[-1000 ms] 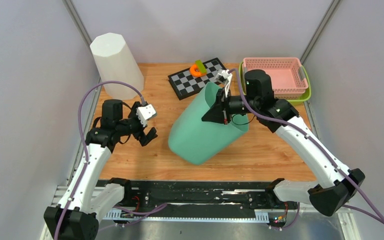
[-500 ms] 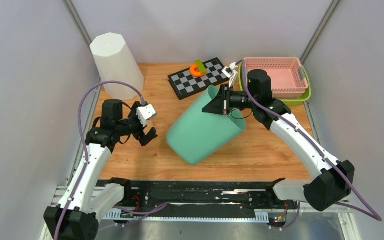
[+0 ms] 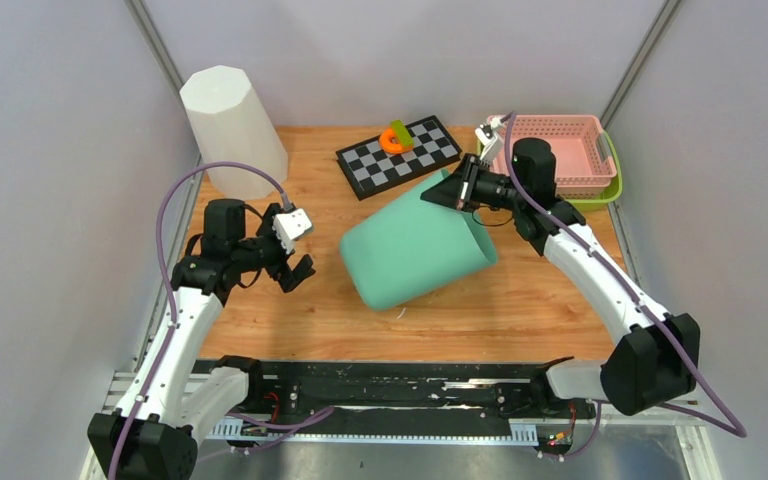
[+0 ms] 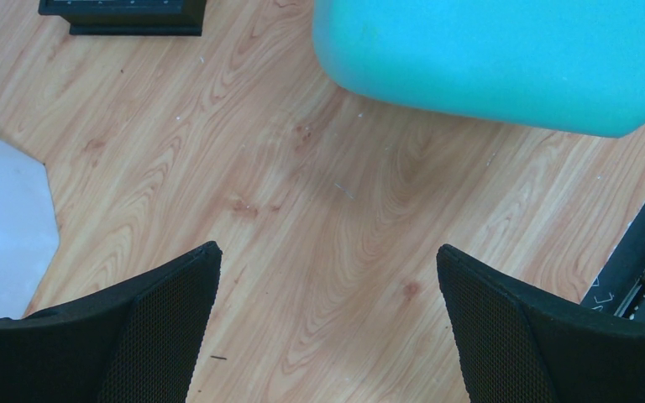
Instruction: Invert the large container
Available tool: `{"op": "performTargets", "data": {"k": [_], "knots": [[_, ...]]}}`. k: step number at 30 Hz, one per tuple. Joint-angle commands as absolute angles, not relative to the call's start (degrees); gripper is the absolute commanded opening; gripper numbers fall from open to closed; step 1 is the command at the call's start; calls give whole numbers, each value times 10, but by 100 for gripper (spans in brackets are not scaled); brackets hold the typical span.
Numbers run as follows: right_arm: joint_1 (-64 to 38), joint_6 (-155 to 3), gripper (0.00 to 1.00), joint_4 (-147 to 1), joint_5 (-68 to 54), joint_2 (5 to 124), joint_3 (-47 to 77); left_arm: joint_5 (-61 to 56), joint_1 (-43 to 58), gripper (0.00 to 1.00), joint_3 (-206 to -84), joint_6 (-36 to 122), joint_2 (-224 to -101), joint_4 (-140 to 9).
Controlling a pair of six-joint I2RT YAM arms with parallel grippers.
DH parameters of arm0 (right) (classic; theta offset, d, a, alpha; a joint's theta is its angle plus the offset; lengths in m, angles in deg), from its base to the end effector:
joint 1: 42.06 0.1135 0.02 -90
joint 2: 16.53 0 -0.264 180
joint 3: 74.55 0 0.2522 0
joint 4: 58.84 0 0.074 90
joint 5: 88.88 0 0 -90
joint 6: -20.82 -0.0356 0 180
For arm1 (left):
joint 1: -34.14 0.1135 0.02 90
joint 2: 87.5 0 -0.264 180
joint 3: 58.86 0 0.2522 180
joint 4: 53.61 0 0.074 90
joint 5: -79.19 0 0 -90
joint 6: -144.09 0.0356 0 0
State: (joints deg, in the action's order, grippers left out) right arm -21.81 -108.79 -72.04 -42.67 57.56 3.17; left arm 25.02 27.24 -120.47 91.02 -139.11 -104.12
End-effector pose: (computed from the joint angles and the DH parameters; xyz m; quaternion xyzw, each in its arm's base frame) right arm 0.2707 0.1261 0.3668 -0.1182 0.7389 0.5457 0.3771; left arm 0.1788 -0.0426 0.2974 0.4420 0.7536 -0.1666 0.4571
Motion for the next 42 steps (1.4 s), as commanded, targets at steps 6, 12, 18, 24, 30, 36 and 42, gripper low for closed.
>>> {"op": "performTargets", "data": {"k": [6, 12, 18, 24, 30, 36, 42], "knots": [[-249, -1071, 4, -720, -349, 601, 9, 263, 270, 100, -1194, 916, -1387, -1038], [-277, -1075, 8, -723, -343, 615, 7, 265, 270, 100, -1195, 916, -1386, -1038], [-293, -1081, 12, -723, -333, 620, -2, 265, 270, 100, -1195, 915, -1387, -1038], [-297, -1075, 20, -723, -308, 624, -14, 265, 270, 100, -1195, 915, -1387, -1038], [-308, -1089, 24, -723, -300, 641, -24, 265, 270, 100, -1195, 915, -1387, -1038], [-310, -1090, 28, -718, -295, 646, -31, 265, 270, 100, -1194, 917, -1388, -1038], [-310, -1095, 32, -704, -292, 648, -46, 266, 270, 100, -1194, 917, -1388, -1039]]}}
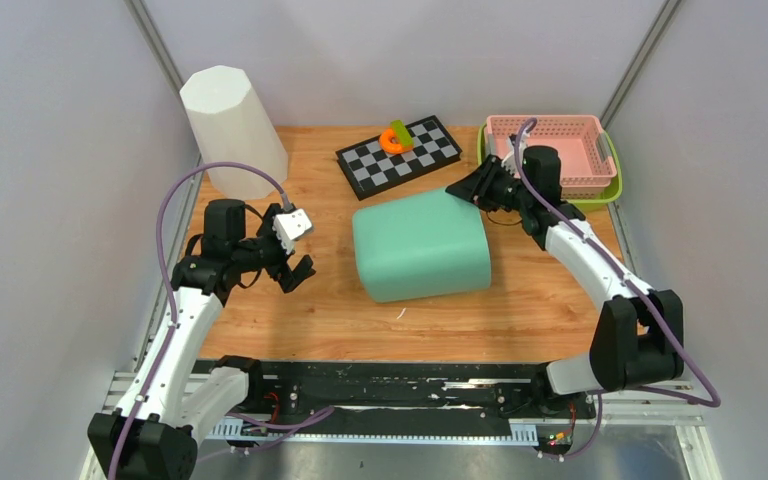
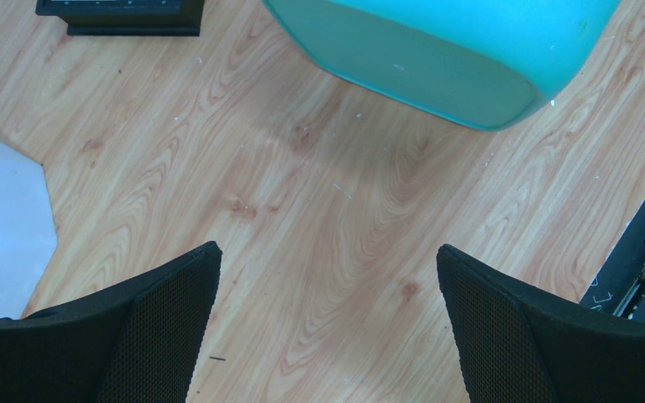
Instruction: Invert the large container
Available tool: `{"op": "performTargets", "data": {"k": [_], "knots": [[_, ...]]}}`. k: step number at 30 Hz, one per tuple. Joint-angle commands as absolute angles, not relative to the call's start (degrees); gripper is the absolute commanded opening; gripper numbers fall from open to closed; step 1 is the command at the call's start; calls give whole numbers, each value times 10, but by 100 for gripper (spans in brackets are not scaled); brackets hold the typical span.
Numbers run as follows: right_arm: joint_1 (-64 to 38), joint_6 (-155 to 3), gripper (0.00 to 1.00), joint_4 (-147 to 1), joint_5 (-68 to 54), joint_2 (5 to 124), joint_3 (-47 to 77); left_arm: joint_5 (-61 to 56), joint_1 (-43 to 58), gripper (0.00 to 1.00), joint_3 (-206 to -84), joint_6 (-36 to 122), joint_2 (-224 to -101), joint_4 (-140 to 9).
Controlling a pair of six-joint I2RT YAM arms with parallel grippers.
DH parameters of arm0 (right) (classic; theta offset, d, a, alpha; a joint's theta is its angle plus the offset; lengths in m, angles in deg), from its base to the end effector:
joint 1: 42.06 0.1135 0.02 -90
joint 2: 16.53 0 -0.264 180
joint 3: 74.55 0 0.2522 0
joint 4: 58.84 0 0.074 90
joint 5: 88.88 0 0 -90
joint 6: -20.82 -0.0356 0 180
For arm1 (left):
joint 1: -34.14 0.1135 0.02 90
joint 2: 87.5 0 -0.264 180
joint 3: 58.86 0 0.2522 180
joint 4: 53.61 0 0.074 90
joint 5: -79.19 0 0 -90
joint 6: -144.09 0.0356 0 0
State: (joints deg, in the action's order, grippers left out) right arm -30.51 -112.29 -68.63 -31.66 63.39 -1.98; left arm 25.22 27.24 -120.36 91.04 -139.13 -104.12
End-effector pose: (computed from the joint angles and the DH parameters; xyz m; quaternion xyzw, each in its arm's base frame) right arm 0.3128 0.0836 0.3105 0.0487 0.7884 0.4633 0.4019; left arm 0.1788 -0.0427 0.2968 0.4424 0.7534 -0.1685 0.4564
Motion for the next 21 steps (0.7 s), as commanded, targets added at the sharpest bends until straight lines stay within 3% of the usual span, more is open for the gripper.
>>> {"op": "performTargets", "data": {"k": [1, 13, 21], "knots": [[-309, -1096, 33, -702, -292, 650, -48, 266, 270, 100, -1194, 917, -1387, -1039], [-310, -1083, 46, -707, -281, 643, -49, 268, 270, 100, -1195, 917, -1386, -1040], [-310, -1043, 68, -756, -263, 628, -21, 268, 270, 100, -1195, 918, -1385, -1041]]}}
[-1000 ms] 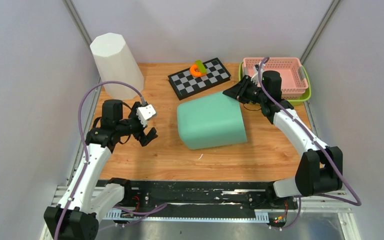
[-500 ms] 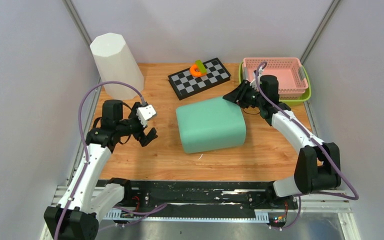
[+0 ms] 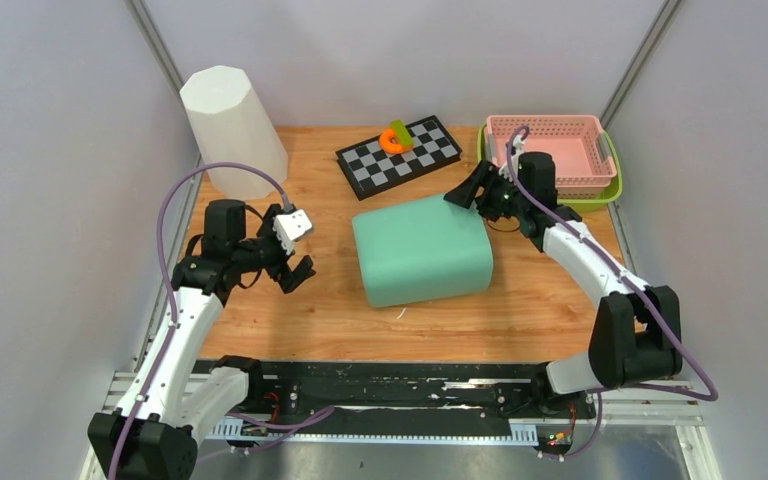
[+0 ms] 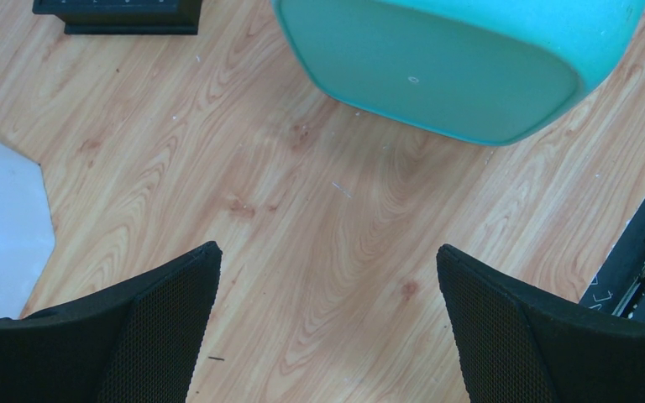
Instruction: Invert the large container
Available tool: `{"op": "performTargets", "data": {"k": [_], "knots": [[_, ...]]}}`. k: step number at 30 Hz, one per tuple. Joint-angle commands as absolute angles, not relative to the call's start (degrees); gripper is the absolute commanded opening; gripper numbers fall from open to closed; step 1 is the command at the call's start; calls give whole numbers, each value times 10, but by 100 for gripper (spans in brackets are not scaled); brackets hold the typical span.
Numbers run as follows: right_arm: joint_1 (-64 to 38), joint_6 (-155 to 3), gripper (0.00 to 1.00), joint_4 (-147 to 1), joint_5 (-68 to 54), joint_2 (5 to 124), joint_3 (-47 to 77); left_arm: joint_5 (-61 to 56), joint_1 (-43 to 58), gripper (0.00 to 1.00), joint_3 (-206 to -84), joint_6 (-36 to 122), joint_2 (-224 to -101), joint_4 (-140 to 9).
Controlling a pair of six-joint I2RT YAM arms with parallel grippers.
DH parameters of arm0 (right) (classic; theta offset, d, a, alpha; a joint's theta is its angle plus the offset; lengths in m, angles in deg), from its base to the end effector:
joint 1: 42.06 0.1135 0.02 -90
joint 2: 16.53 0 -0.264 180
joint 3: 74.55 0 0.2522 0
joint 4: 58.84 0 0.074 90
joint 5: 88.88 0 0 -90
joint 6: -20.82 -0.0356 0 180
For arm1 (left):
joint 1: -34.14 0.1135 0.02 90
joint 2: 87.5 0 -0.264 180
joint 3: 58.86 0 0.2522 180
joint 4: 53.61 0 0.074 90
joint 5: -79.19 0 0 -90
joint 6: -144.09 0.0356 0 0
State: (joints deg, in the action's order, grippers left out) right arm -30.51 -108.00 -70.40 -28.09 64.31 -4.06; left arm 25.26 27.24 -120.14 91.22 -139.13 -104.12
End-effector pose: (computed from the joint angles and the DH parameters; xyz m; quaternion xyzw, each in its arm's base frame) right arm 0.3135 0.0818 0.2896 0.0518 0.8125 0.4196 0.4013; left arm 0.1786 -0.0427 0.2955 0.4435 0.7535 -0.1687 0.4551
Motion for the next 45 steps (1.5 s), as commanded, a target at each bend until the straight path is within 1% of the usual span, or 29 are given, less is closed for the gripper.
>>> {"op": "performTargets", "data": {"k": [1, 3, 7, 19, 26, 34, 38, 45], "knots": [[-311, -1036, 72, -765, -262, 625, -14, 268, 270, 100, -1195, 918, -1386, -1041], [-315, -1021, 75, -780, -264, 618, -2, 269, 270, 100, -1195, 919, -1385, -1041], [-321, -977, 78, -820, -270, 606, 28, 270, 270, 100, -1194, 919, -1385, -1041], [-324, -845, 82, -935, -330, 566, 96, 288, 270, 100, -1194, 898, -1395, -1022], [-325, -757, 82, -996, -338, 540, 96, 360, 269, 100, -1220, 864, -1469, -1011], [-327, -708, 82, -1021, -350, 494, 77, 368, 266, 100, -1255, 829, -1542, -986], [-327, -699, 82, -1045, -367, 502, 80, 347, 264, 100, -1253, 798, -1536, -947], [-327, -664, 82, -1102, -404, 516, 94, 256, 247, 100, -1229, 737, -1533, -854]]}}
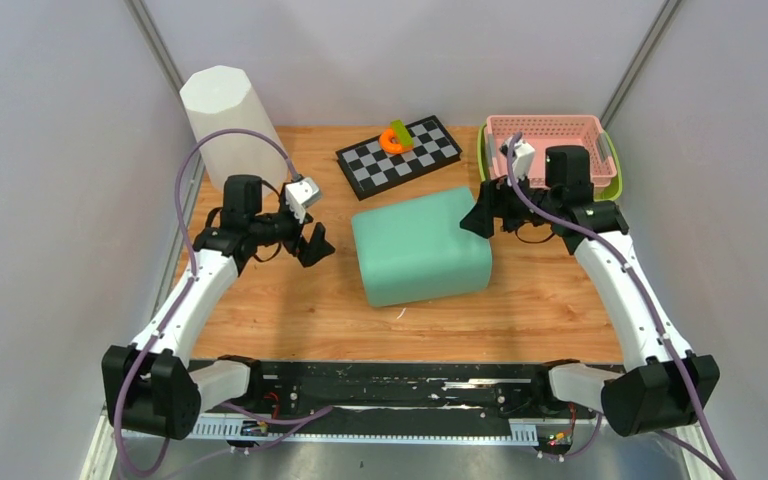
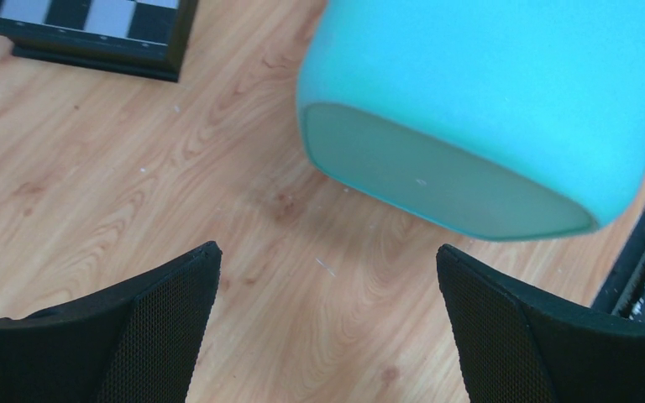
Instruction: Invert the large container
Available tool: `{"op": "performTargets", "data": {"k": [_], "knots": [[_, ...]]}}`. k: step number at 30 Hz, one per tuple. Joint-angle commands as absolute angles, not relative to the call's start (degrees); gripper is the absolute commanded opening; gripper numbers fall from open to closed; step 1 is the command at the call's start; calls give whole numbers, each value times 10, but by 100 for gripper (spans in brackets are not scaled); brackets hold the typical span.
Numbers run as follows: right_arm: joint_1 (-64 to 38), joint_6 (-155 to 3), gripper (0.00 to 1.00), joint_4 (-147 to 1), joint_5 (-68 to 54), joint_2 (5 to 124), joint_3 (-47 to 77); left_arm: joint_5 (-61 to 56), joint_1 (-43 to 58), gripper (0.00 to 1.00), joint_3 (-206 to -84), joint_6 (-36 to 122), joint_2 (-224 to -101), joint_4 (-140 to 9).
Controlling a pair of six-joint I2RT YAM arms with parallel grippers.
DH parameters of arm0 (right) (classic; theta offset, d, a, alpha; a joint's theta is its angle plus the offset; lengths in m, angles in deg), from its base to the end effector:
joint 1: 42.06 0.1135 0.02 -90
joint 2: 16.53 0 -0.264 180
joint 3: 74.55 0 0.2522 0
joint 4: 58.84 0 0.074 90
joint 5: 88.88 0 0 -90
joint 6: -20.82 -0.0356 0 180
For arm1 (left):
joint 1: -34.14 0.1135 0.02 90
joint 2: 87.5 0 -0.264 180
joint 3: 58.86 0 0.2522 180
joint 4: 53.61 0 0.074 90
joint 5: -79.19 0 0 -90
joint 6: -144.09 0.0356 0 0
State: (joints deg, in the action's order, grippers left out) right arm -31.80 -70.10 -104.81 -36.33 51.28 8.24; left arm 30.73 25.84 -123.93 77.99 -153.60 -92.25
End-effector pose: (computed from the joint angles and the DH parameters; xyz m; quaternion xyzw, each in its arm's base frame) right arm 0.2437 0.0661 0.3705 -0.2247 0.8086 0.3235 0.4370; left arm 0.2367 -0.0584 0.2861 0.3796 0.7713 -0.2640 0.4375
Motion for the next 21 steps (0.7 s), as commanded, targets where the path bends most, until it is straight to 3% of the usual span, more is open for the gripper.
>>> {"op": "performTargets", "data": {"k": [1, 21], "knots": [[-327, -658, 82, -1110, -411, 515, 94, 248, 245, 100, -1229, 733, -1536, -847], [-297, -621, 80, -1149, -479, 555, 100, 179, 180, 100, -1280, 644, -1643, -772]]}}
